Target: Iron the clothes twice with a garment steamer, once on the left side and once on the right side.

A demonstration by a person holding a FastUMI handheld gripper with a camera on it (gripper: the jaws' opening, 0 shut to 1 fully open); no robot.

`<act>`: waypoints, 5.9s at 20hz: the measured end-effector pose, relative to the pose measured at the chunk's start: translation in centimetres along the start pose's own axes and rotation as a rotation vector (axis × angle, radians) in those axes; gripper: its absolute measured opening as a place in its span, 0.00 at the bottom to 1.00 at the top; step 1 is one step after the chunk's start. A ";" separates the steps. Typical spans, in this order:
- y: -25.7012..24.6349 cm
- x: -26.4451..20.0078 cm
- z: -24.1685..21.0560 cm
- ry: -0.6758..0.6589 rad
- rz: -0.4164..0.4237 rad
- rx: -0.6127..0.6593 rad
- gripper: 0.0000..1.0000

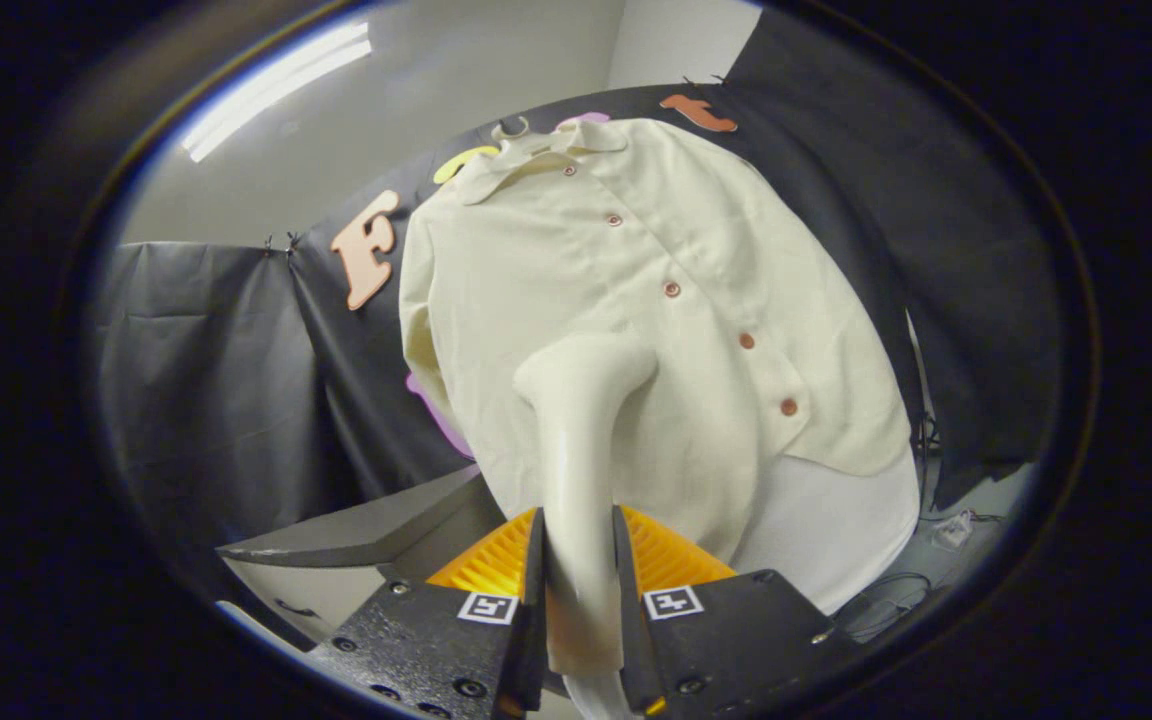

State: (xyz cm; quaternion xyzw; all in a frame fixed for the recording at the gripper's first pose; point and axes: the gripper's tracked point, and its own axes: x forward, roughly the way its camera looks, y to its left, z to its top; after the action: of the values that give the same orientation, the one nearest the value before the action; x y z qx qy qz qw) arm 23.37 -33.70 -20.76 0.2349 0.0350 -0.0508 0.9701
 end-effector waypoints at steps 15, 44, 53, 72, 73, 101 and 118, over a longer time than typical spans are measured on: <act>-4.0 -2.6 -8.4 0.120 -0.048 0.091 0.32; -4.3 -2.4 19.4 -0.162 -0.119 -0.139 0.31; -4.1 3.8 26.6 -0.276 -0.105 -0.085 0.31; -9.8 5.0 19.5 -0.199 -0.144 0.003 0.31; -10.3 4.8 18.9 -0.193 -0.149 0.012 0.31; -17.5 0.0 1.5 0.003 -0.276 0.206 0.31; -3.7 -11.0 0.9 -0.053 -0.207 0.099 0.31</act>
State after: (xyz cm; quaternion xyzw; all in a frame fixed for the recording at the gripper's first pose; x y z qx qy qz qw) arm 12.07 -36.49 -20.67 0.2760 0.0307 -0.1587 0.9475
